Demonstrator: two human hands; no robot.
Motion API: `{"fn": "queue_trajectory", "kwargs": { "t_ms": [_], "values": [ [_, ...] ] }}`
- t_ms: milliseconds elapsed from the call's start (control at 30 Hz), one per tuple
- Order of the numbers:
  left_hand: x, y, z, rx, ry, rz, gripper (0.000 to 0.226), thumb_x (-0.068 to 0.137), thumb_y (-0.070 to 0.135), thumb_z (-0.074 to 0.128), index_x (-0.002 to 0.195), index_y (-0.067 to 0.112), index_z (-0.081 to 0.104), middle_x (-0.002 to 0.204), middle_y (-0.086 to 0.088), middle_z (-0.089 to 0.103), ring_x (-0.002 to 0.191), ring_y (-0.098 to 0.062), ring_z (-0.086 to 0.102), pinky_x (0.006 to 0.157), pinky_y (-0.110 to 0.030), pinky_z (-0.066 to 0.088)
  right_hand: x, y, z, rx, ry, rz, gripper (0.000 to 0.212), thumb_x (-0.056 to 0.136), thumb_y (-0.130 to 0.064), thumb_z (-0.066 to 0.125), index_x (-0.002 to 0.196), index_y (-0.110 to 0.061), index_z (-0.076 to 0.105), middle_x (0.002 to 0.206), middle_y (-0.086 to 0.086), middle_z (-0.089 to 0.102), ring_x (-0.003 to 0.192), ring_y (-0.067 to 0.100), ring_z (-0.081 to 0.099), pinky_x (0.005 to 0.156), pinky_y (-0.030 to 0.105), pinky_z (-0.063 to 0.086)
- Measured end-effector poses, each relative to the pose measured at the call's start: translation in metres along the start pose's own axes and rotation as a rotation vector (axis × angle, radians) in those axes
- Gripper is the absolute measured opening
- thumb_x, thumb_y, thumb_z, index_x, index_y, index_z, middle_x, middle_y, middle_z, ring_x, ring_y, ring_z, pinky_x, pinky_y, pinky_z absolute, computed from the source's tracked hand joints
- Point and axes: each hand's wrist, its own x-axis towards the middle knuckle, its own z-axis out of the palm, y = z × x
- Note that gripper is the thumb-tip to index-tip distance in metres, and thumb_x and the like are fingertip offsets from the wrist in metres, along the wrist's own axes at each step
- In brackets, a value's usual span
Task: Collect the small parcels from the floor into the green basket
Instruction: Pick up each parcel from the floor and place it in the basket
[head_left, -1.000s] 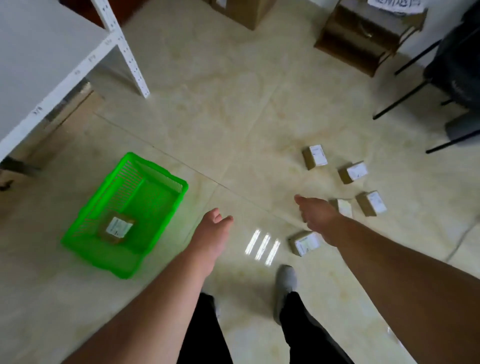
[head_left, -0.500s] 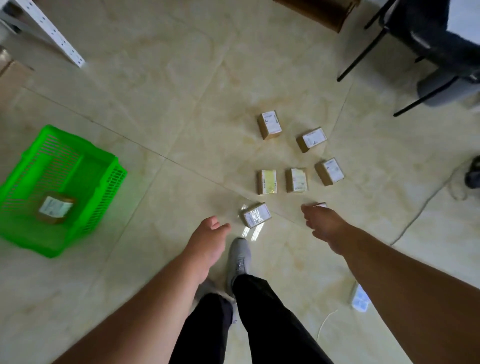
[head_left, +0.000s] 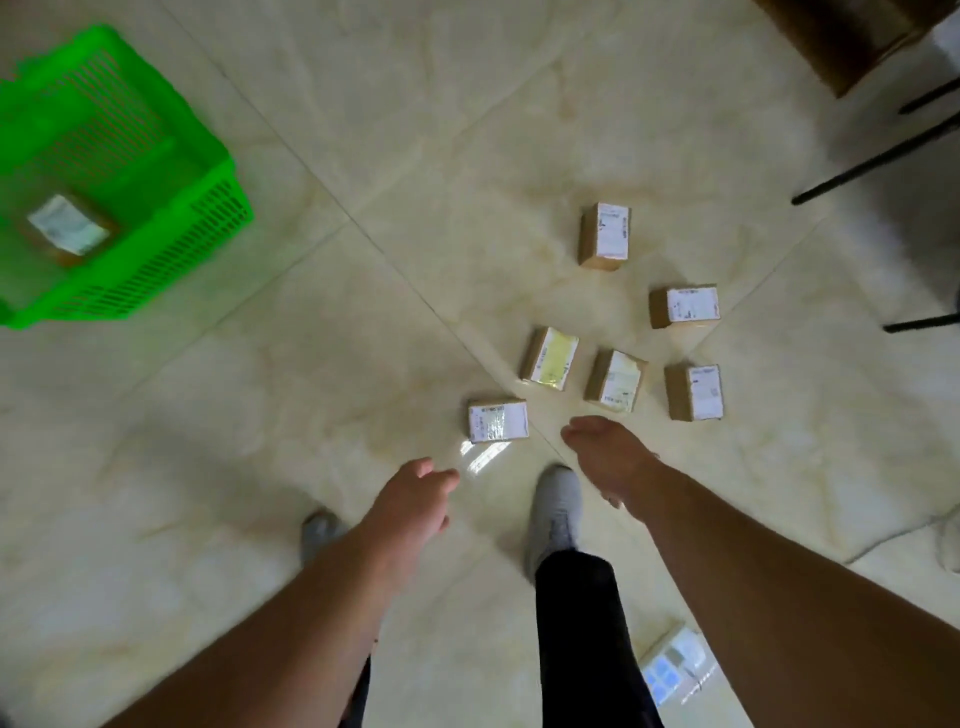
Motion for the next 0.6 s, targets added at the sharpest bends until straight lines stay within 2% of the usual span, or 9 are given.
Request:
{"fn": "queue_trajectory", "kwargs": {
  "t_ms": [133, 267, 400, 433, 533, 600],
  "values": [
    [0.048, -0.027, 0.045, -0.204, -0.063, -0.087, 0.051, 0.099, 0.022, 0.059, 0.148, 0.013, 0.046, 0.125, -0.006, 0.053, 0.111, -0.026, 0.055, 0.108, -0.047, 0.048, 0.077, 0.012, 0.006, -0.184, -0.088, -0.062, 0.043, 0.105, -0.023, 0.043, 0.144, -0.006, 0.049, 0.143, 0.019, 0.055, 0.132, 0.036, 0.052, 0.109, 0.040, 0.043],
    [0.116, -0.052, 0.093, -0.368, -0.037, -0.161, 0.045, 0.102, 0.019, 0.054, 0.144, 0.005, 0.049, 0.122, -0.010, 0.053, 0.111, -0.027, 0.053, 0.112, -0.050, 0.044, 0.158, 0.027, 0.014, -0.272, -0.119, -0.116, 0.048, 0.104, -0.027, 0.044, 0.151, -0.016, 0.042, 0.150, 0.010, 0.051, 0.137, 0.029, 0.049, 0.109, 0.034, 0.039],
    [0.196, -0.071, 0.139, -0.549, -0.022, -0.226, 0.043, 0.102, 0.016, 0.053, 0.142, 0.000, 0.050, 0.121, -0.010, 0.052, 0.110, -0.025, 0.050, 0.104, -0.045, 0.045, 0.235, 0.035, 0.039, -0.439, -0.144, -0.220, 0.050, 0.106, -0.030, 0.037, 0.156, -0.022, 0.035, 0.160, 0.006, 0.041, 0.144, 0.026, 0.041, 0.114, 0.032, 0.033],
    [0.217, -0.076, 0.149, -0.599, -0.018, -0.242, 0.043, 0.102, 0.015, 0.054, 0.142, -0.001, 0.050, 0.120, -0.011, 0.051, 0.110, -0.024, 0.049, 0.103, -0.045, 0.045, 0.252, 0.036, 0.048, -0.491, -0.156, -0.246, 0.050, 0.107, -0.029, 0.034, 0.157, -0.021, 0.033, 0.161, 0.006, 0.038, 0.146, 0.026, 0.039, 0.115, 0.033, 0.032],
    [0.275, -0.090, 0.171, -0.743, 0.015, -0.278, 0.045, 0.100, 0.012, 0.055, 0.142, -0.003, 0.049, 0.119, -0.010, 0.050, 0.108, -0.023, 0.048, 0.095, -0.039, 0.044, 0.302, 0.042, 0.076, -0.614, -0.177, -0.339, 0.049, 0.105, -0.021, 0.037, 0.153, -0.012, 0.036, 0.152, 0.014, 0.047, 0.137, 0.034, 0.048, 0.110, 0.041, 0.040],
    [0.308, -0.100, 0.181, -0.812, 0.033, -0.294, 0.045, 0.099, 0.011, 0.056, 0.141, -0.002, 0.050, 0.118, -0.010, 0.050, 0.107, -0.023, 0.049, 0.095, -0.038, 0.045, 0.331, 0.045, 0.094, -0.726, -0.196, -0.398, 0.049, 0.103, -0.017, 0.039, 0.151, -0.006, 0.037, 0.153, 0.018, 0.045, 0.138, 0.036, 0.046, 0.112, 0.045, 0.041]
  ]
}}
